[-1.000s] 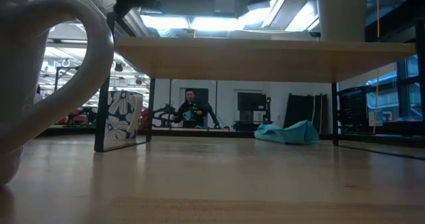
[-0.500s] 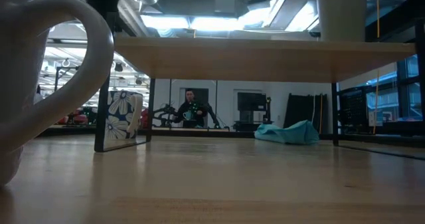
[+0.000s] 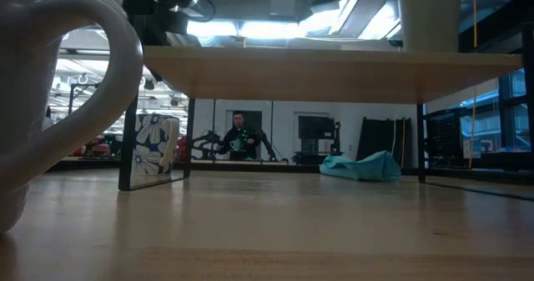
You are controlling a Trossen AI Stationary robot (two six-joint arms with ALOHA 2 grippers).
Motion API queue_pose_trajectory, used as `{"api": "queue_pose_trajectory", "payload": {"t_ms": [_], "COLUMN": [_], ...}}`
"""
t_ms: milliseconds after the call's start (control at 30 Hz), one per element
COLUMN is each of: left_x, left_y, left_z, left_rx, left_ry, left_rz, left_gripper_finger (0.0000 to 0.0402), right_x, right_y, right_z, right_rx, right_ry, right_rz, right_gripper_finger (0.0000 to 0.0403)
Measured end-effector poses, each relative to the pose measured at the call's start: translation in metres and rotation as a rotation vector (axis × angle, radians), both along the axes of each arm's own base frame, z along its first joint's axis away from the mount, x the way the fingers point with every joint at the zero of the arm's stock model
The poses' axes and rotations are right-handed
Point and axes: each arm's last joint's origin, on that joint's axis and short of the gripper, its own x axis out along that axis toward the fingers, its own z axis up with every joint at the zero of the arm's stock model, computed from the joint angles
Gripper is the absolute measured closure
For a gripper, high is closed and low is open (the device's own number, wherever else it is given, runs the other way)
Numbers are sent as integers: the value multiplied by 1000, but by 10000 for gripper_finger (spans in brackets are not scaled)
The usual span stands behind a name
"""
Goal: Stack small to large cups/mugs on shelf
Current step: Put the blue patterned mug on the shelf
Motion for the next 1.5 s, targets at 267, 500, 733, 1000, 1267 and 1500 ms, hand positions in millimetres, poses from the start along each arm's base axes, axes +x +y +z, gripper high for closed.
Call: {"api": "queue_pose_trajectory", "payload": {"t_ms": [267, 500, 733, 1000, 1267, 1500], "left_x": [5, 4, 5, 6, 11, 18], "left_y": [10, 5, 2, 3, -6, -8], "left_z": [-19, -37, -31, -28, -28, -28], "left_rx": [-68, -176, -69, -44, -51, 13], "left_ry": [51, 45, 43, 11, 10, 27], "left_rz": [-55, -65, -53, 5, -49, -164], "left_gripper_finger": [374, 374, 372, 304, 250, 252], "right_x": [0, 0, 0, 0, 0, 0], "right_y": [0, 0, 0, 0, 0, 0], "right_z": [0, 0, 0, 0, 0, 0], "right_rx": [0, 1, 0, 1, 1, 1], "right_ry": [0, 0, 0, 0, 0, 0], "right_rz": [0, 0, 0, -1, -1, -1], "right_gripper_finger": [298, 298, 298, 298, 298, 298]}}
